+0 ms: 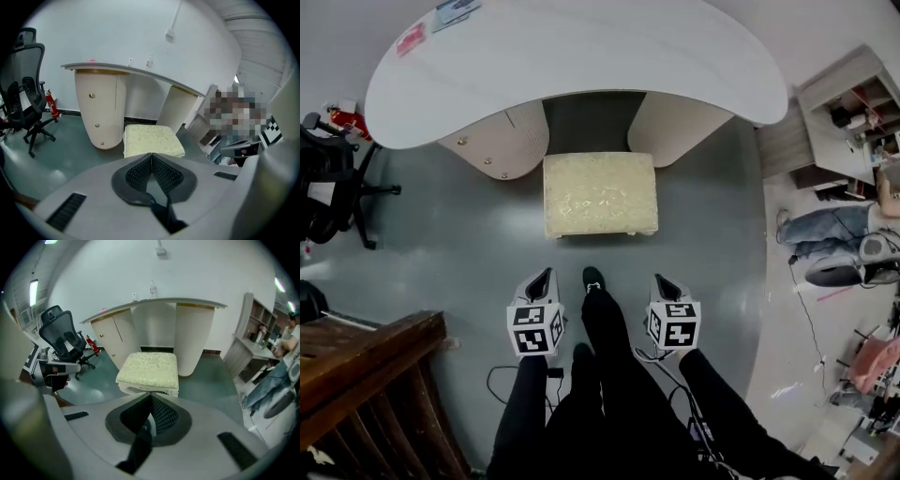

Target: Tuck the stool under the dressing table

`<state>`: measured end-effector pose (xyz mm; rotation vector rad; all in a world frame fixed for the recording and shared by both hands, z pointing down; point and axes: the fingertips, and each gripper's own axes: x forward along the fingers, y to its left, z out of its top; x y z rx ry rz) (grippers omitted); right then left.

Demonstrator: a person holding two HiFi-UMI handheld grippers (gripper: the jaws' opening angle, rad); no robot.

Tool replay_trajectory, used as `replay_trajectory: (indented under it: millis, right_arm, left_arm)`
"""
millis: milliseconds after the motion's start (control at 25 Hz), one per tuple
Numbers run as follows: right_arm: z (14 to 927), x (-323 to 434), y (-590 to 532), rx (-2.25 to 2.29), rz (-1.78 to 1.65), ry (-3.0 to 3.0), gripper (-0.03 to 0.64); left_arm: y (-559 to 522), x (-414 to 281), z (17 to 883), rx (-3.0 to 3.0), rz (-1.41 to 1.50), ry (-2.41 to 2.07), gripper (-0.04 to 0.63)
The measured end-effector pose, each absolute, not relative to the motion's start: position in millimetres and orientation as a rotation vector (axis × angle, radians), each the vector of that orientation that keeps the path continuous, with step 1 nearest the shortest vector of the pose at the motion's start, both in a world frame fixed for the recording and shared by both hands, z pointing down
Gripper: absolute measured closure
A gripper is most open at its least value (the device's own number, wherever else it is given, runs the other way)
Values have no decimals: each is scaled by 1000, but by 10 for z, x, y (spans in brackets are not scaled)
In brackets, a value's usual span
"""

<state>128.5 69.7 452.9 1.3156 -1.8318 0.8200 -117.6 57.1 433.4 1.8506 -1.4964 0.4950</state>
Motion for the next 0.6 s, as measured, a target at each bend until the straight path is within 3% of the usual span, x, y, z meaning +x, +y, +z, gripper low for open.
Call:
replay_trajectory:
  millis: [600]
  right_arm:
    - [5921,1415,197,1227,913,-1691,612]
  left_arm:
    - [407,-1130,5861,1645,652,-1411,587]
